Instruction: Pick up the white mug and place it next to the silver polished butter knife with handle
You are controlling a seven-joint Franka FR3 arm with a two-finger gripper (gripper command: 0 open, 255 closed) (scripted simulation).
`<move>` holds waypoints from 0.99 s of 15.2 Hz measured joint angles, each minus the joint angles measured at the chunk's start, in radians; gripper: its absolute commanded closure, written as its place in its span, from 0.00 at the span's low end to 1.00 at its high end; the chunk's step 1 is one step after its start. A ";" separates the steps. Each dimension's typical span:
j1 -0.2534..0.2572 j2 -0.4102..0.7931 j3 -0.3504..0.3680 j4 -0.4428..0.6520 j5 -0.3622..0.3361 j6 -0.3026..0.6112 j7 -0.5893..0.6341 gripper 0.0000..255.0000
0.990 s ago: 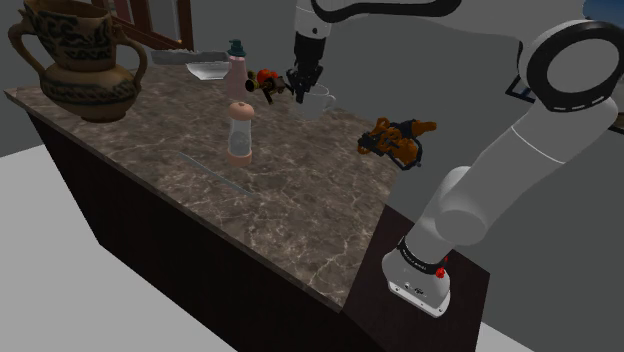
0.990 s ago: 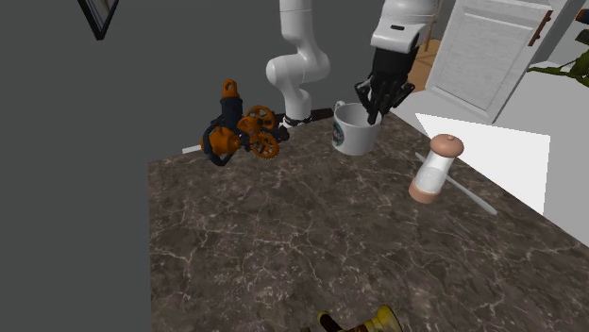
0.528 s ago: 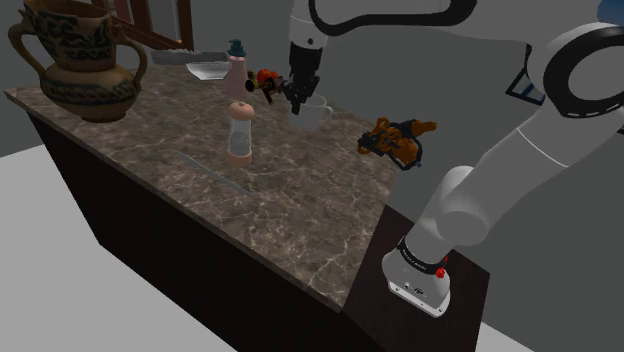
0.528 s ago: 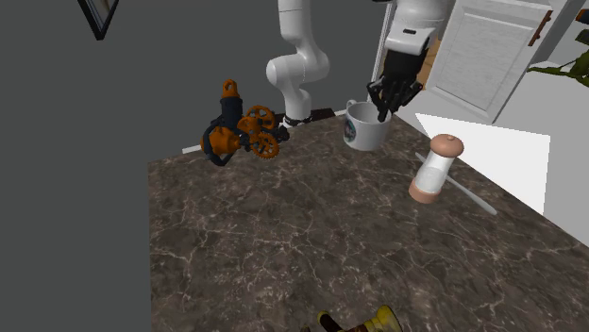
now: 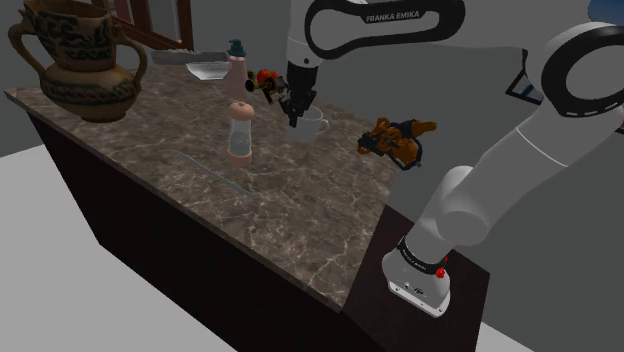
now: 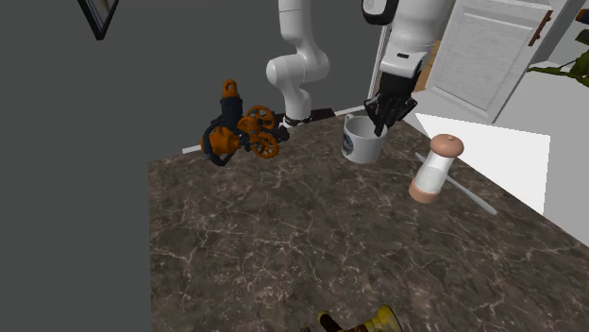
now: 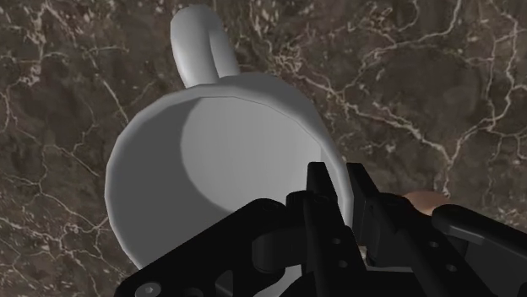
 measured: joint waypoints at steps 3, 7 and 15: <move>0.000 0.003 0.000 -0.043 -0.001 0.046 0.001 1.00; -0.001 0.015 0.000 -0.080 -0.003 0.095 0.004 1.00; 0.000 0.051 0.002 -0.156 -0.007 0.206 0.013 1.00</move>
